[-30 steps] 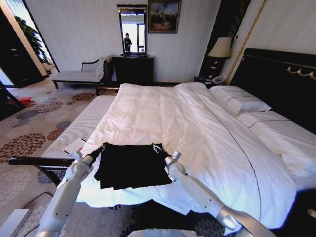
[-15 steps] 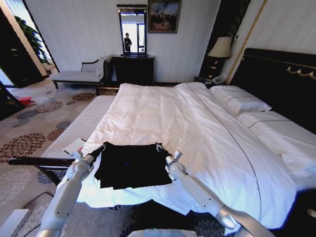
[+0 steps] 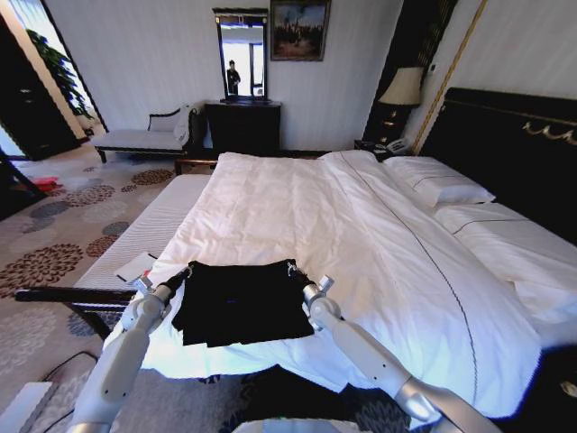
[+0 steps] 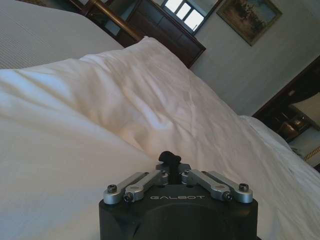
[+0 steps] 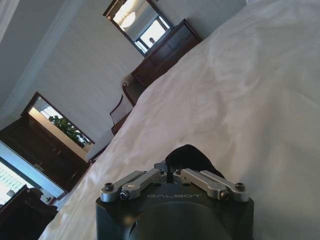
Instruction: Fold the clothes on the bed.
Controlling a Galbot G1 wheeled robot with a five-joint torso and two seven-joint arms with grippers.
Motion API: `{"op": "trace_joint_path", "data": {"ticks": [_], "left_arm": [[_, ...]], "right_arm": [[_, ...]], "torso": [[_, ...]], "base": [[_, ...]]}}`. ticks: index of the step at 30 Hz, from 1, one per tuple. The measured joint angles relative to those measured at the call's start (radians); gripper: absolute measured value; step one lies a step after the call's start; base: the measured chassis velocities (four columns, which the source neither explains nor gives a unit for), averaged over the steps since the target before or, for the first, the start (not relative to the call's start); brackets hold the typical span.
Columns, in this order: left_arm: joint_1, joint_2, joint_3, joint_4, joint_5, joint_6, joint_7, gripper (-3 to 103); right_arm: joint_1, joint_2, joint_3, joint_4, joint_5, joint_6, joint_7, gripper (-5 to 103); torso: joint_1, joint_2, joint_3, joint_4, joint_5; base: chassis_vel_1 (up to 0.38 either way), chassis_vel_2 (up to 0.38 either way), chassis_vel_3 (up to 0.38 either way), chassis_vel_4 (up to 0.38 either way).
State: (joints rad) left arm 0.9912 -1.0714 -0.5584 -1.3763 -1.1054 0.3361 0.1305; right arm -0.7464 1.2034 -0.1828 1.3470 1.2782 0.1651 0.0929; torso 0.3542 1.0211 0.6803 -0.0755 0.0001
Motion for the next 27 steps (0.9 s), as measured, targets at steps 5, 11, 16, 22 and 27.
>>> {"op": "trace_joint_path", "data": {"ticks": [5,11,16,22,27], "left_arm": [[0.006,-0.001,-0.002,-0.022,0.003,-0.003,0.002,28],[0.009,0.004,0.0,-0.044,-0.005,-0.004,0.003,50],[0.006,0.005,0.007,-0.033,-0.002,-0.004,0.002,72],[0.003,0.004,0.009,-0.017,0.001,-0.004,0.0,88],[-0.005,0.005,0.011,-0.013,-0.005,-0.003,0.0,92]], "right_arm": [[0.014,-0.002,0.013,-0.003,0.005,0.003,-0.001,1],[0.032,-0.008,0.033,-0.013,0.01,0.005,-0.004,1],[0.036,-0.012,0.041,-0.018,0.01,0.008,-0.006,1],[0.042,-0.015,0.049,-0.022,0.01,0.009,-0.007,1],[0.047,-0.017,0.049,-0.027,0.008,0.01,-0.008,1]], "torso": [[0.0,0.0,0.0,0.0,-0.0001],[0.0,0.0,0.0,0.0001,-0.0001],[0.0,0.0,0.0,-0.0001,0.0],[0.0,0.0,0.0,0.0,-0.0001],[0.0,0.0,0.0,0.0,0.0]], "base": [[0.0,0.0,0.0,0.0],[0.0,0.0,0.0,0.0],[0.0,0.0,0.0,0.0],[0.0,0.0,0.0,0.0],[0.0,0.0,0.0,0.0]]}}
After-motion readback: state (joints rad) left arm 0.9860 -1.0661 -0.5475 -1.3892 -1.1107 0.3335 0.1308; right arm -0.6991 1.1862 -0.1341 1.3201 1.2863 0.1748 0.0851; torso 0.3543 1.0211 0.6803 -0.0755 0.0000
